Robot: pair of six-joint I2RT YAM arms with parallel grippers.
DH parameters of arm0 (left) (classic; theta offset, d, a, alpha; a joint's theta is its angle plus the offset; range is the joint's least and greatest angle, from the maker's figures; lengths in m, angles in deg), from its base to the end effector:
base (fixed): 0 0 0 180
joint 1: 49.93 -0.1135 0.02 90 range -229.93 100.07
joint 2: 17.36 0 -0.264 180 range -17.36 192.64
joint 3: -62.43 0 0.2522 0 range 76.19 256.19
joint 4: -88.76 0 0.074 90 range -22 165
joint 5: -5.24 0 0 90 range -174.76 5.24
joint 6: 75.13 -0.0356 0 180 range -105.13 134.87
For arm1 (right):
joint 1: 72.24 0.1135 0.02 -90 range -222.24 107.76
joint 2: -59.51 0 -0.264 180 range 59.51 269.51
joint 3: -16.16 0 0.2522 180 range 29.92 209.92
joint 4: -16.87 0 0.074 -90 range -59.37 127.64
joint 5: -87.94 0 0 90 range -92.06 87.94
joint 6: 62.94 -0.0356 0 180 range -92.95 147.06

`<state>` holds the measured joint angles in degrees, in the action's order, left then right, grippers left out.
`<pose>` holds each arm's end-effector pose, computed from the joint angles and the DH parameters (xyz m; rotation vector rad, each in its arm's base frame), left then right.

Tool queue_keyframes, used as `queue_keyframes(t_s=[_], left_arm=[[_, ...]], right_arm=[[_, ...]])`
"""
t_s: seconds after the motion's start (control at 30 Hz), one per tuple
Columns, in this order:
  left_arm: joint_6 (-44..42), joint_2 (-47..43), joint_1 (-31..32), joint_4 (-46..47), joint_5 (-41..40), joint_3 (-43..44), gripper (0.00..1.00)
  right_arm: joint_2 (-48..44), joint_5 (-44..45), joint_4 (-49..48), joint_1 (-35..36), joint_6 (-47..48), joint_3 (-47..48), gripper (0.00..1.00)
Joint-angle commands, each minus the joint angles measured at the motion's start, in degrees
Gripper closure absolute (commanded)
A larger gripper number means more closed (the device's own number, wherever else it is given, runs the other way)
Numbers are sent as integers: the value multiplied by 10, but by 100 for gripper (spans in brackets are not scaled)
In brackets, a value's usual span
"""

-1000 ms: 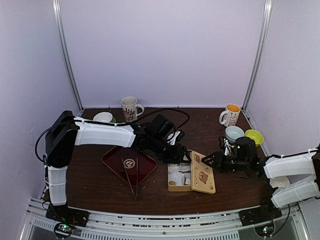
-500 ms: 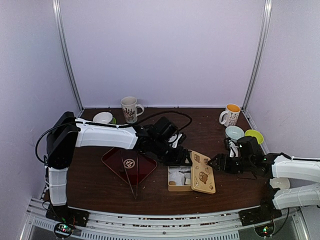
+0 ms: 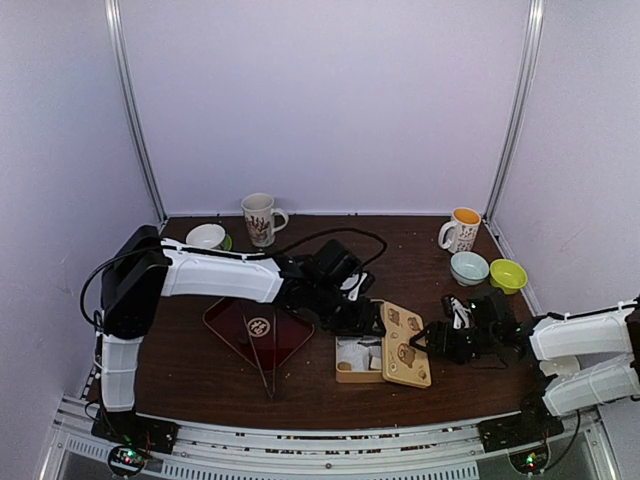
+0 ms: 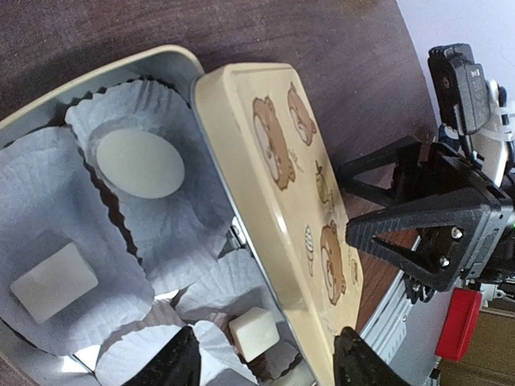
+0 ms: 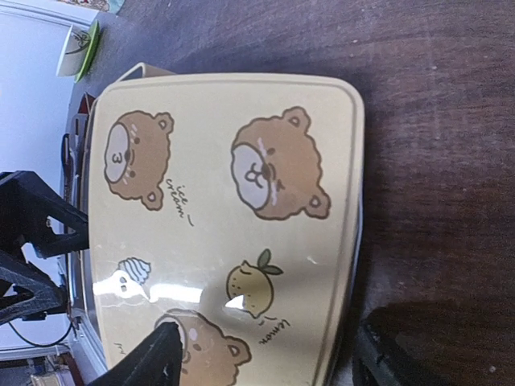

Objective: Pack the chocolate

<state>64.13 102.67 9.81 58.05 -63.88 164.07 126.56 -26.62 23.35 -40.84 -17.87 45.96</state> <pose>0.2217 -0.4052 0.1814 0.4452 2.7579 -1.1443 0.1585 0.1141 0.1304 0.0646 2.5478 1.1043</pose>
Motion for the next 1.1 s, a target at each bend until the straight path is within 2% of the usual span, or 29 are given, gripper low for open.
queue_keyframes(t_s=[0.0, 0.17, 0.43, 0.6, 0.73, 0.87, 1.07], left_arm=[[8, 16, 4, 23, 14, 26, 43], [15, 26, 5, 28, 25, 34, 47], [20, 27, 4, 38, 41, 32, 59], [21, 15, 1, 44, 36, 19, 73], [23, -2, -4, 49, 28, 3, 78], [22, -7, -10, 52, 25, -9, 79], [21, -6, -11, 55, 23, -14, 79]], right_arm=[[40, -51, -106, -1, -52, -19, 28], [57, -72, -153, 4, -72, -15, 35], [56, -83, -152, 12, -71, 9, 39], [57, -84, -143, 18, -68, 23, 40], [53, -80, -134, 19, -64, 26, 40], [42, -64, -92, 19, -41, 31, 39], [2, -8, 22, 19, 17, 54, 34]])
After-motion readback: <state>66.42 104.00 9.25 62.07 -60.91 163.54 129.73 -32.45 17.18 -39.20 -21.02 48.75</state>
